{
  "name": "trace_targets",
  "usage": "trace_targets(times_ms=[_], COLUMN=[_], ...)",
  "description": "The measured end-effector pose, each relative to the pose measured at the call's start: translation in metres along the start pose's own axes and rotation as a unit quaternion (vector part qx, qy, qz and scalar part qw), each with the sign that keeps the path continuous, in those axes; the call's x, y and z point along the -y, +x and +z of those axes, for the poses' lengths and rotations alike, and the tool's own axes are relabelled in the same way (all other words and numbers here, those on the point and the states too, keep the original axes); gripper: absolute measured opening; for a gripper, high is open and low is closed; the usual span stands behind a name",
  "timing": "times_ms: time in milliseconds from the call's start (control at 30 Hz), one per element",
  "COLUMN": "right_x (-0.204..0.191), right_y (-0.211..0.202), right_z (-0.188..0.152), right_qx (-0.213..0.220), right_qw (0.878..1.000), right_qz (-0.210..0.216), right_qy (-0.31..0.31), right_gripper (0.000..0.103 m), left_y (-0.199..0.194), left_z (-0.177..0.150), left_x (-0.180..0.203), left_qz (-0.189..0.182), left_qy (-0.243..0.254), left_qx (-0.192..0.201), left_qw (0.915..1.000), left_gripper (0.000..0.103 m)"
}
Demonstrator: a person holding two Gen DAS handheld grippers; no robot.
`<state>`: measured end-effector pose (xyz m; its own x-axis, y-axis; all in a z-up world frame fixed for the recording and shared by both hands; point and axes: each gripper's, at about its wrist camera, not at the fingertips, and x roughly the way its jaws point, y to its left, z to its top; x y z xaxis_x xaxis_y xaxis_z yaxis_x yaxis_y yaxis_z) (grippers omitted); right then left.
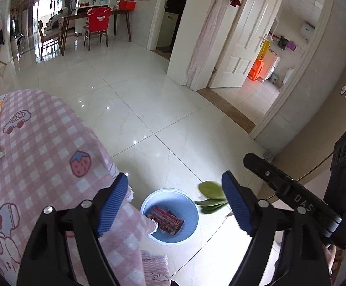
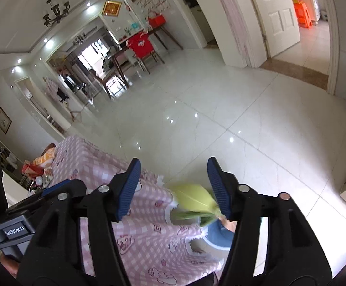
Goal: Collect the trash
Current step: 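Drop the red box and the green leaves into the blue bucket, then grasp the black snack wrapper with the left gripper while the right gripper grasps the red-white wrapper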
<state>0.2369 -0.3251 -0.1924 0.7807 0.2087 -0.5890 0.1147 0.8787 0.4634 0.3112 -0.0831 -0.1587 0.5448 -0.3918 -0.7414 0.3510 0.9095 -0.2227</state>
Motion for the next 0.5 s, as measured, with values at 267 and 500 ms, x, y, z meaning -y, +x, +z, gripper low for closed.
trace_targets(times_ms=[267,500], right_x=[-0.023,-0.072], right_y=[-0.013,-0.02], right_z=[-0.004,-0.012], right_qx=[0.002,-0.005], right_qw=[1.0,0.998], right_qz=[0.01,0.041], right_qy=[-0.011,-0.048], right_gripper=[0.058,0.058], left_y=[-0.027,-0.065], left_z=[-0.002,-0.012], left_x=[-0.027,-0.057], left_qz=[0.006,0.022], left_qy=[-0.023,-0.036], left_qx=[0.021,0.047], left_qw=[0.9995,0.998], left_gripper=[0.079,0.08])
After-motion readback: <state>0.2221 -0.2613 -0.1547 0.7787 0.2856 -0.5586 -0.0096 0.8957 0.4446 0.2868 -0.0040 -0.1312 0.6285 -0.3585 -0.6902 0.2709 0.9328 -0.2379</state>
